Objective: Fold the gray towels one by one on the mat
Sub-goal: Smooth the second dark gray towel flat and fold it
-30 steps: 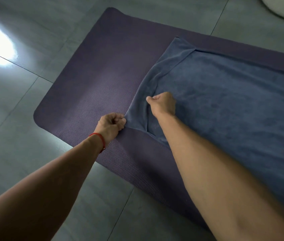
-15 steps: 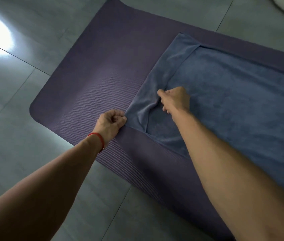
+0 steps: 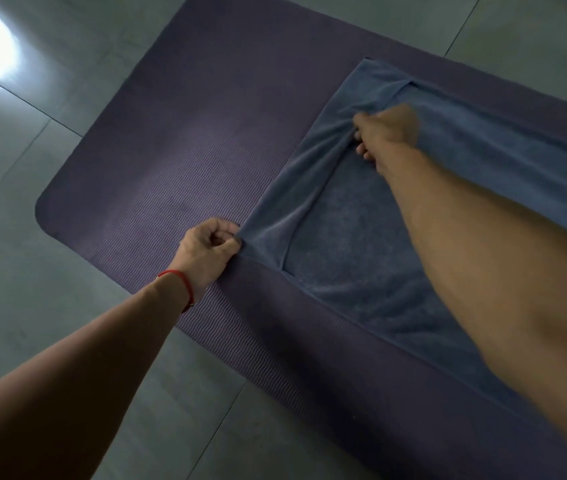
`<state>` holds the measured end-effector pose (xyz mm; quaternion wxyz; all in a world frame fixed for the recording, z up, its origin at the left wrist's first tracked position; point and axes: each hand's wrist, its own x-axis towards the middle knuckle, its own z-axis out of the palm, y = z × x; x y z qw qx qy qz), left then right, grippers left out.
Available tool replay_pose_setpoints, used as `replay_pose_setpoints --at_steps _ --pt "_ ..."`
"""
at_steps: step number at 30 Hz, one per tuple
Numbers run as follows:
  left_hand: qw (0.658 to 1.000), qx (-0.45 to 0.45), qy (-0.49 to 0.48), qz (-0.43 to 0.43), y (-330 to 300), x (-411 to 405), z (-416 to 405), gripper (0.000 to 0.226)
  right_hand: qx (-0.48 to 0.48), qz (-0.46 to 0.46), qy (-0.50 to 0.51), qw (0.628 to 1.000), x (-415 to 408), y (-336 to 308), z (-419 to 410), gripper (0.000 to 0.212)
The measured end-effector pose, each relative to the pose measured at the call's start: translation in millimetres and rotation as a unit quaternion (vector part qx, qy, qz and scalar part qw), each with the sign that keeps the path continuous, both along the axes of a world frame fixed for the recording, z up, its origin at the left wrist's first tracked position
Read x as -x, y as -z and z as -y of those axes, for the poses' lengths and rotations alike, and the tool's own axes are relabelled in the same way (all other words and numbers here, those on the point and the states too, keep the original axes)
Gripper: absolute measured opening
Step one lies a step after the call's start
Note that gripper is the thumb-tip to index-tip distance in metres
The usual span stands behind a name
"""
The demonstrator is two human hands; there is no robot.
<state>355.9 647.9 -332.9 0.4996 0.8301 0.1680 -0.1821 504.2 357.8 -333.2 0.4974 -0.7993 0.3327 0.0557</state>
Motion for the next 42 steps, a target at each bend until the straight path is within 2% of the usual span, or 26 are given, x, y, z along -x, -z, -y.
replay_pose_setpoints --at_steps 2,4,7,8,10,12,13,15,18,20,22,24,26,29,32,34,36,38,42 --pt "1.0 -0.002 -0.001 0.003 0 -1 0 0.02 0.018 0.035 -0.019 0.999 1 1 5 0.021" --pt "1.0 0.0 0.001 -0.001 -1 -1 -2 0.021 0.043 0.087 -0.078 0.992 20 2 -3 0.05" --pt "1.0 -0.003 -0.002 -0.007 1 -3 -3 0.021 0.152 0.179 -0.228 0.945 86 11 -35 0.067" --pt "1.0 -0.011 -0.008 -0.004 0 -4 -8 0.021 0.217 0.173 -0.284 0.918 112 17 -52 0.07" --pt "1.0 -0.014 0.017 0.001 -3 1 4 0.021 0.359 0.096 -0.355 0.858 177 20 -59 0.075" --pt "0.999 -0.043 0.01 0.01 0 -2 -4 0.017 0.423 0.043 -0.417 0.803 214 28 -68 0.075" --pt "0.997 -0.072 0.024 0.015 0 0 -2 0.013 0.438 0.024 -0.417 0.796 233 27 -64 0.074" --pt "0.988 -0.141 0.051 0.025 -1 1 4 0.01 0.44 -0.01 -0.39 0.809 261 24 -47 0.073" --pt "0.975 -0.213 0.057 0.042 -7 4 27 0.027 0.44 -0.035 -0.394 0.806 304 20 2 0.071" --pt "0.946 -0.308 0.06 0.079 -12 12 49 0.039 0.437 -0.032 -0.431 0.789 334 16 46 0.068" --pt "0.895 -0.404 0.102 0.158 -16 24 79 0.046 0.424 -0.039 -0.466 0.775 359 6 96 0.064" --pt "0.852 -0.397 0.212 0.268 -19 39 119 0.049 0.424 -0.066 -0.494 0.756 381 -9 148 0.062" --pt "0.804 -0.362 0.342 0.324 -25 49 168 0.058 0.417 -0.116 -0.478 0.765 405 -33 198 0.063" --pt "0.731 -0.327 0.504 0.325 -34 58 251 0.064 0.412 -0.166 -0.394 0.805 445 -74 269 0.079" --pt "0.641 -0.335 0.614 0.317 -40 69 328 0.064 0.421 -0.171 -0.342 0.822 488 -104 330 0.075" --pt "0.595 -0.342 0.656 0.314 -40 74 373 0.063 0.421 -0.166 -0.315 0.834 512 -110 363 0.072" --pt "0.581 -0.344 0.675 0.296 -37 78 415 0.062 0.415 -0.169 -0.268 0.853 525 -102 391 0.07" --pt "0.583 -0.351 0.684 0.263 -30 81 453 0.061 0.4 -0.165 -0.18 0.883 527 -83 420 0.06" --pt "0.63 -0.353 0.655 0.222 -11 72 523 0.06 0.36 -0.179 0.015 0.915 513 -40 474 0.039"
